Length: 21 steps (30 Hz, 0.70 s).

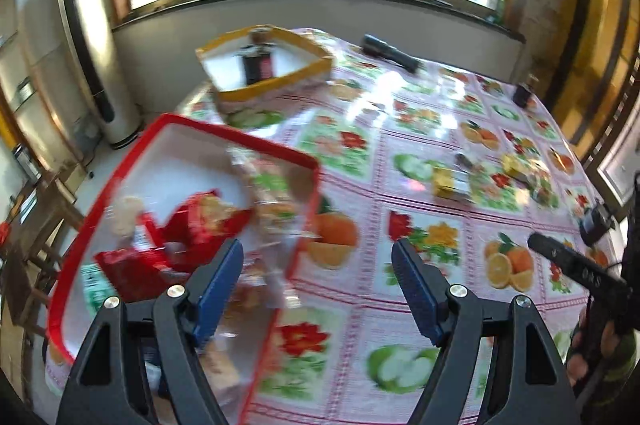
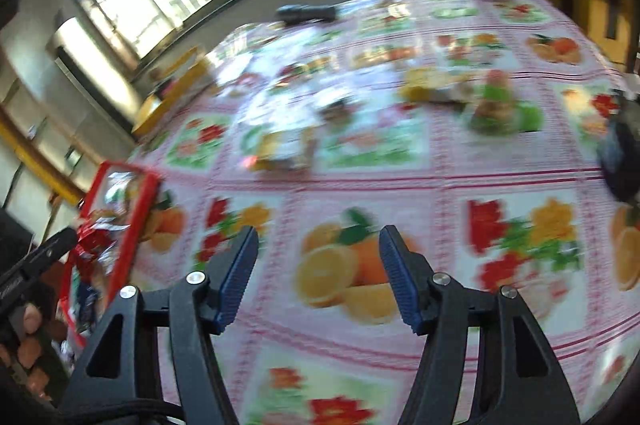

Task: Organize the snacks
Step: 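Move both tools to the table toward the yellow cake pack and dark-filled clear pack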

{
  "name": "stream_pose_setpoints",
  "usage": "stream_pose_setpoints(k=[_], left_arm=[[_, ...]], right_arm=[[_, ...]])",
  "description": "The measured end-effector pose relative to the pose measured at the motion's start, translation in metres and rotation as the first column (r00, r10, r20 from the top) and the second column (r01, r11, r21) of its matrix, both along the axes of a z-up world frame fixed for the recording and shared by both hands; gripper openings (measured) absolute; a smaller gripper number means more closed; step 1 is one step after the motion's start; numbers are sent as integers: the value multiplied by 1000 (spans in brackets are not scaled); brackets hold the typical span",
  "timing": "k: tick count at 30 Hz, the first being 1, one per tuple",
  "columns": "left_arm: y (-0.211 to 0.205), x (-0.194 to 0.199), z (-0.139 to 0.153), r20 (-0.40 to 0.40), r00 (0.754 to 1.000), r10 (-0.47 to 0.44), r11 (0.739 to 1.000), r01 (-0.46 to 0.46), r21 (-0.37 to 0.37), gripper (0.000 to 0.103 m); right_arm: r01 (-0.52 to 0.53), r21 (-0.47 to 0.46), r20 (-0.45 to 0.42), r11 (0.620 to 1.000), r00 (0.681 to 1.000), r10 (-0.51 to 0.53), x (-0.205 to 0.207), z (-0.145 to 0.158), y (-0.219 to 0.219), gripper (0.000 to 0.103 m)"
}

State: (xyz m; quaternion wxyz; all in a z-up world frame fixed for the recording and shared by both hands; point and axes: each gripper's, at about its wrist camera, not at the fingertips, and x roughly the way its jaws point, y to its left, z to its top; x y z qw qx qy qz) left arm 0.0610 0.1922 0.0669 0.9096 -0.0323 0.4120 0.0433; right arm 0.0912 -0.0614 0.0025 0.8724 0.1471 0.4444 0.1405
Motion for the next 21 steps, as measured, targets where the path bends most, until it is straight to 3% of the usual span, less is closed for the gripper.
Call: stream_pose_setpoints(k=[4, 7, 14, 21], left_arm=[[-26, 13, -7, -38, 997, -63, 998, 63, -3, 77], [-36, 16, -10, -49, 995, -86, 996, 86, -11, 77], [-47, 38, -18, -73, 992, -100, 994, 97, -48, 77], [-57, 85, -28, -130, 982, -138, 986, 123, -117, 77]], right_arm=[[65, -43, 6, 997, 998, -65, 15, -1, -23, 64], [106, -88, 58, 991, 993, -101, 31, 2, -33, 64], [206, -153, 56, 966, 978, -200, 101, -4, -50, 64], [8, -248, 65, 969, 998, 8, 148, -2, -23, 64]])
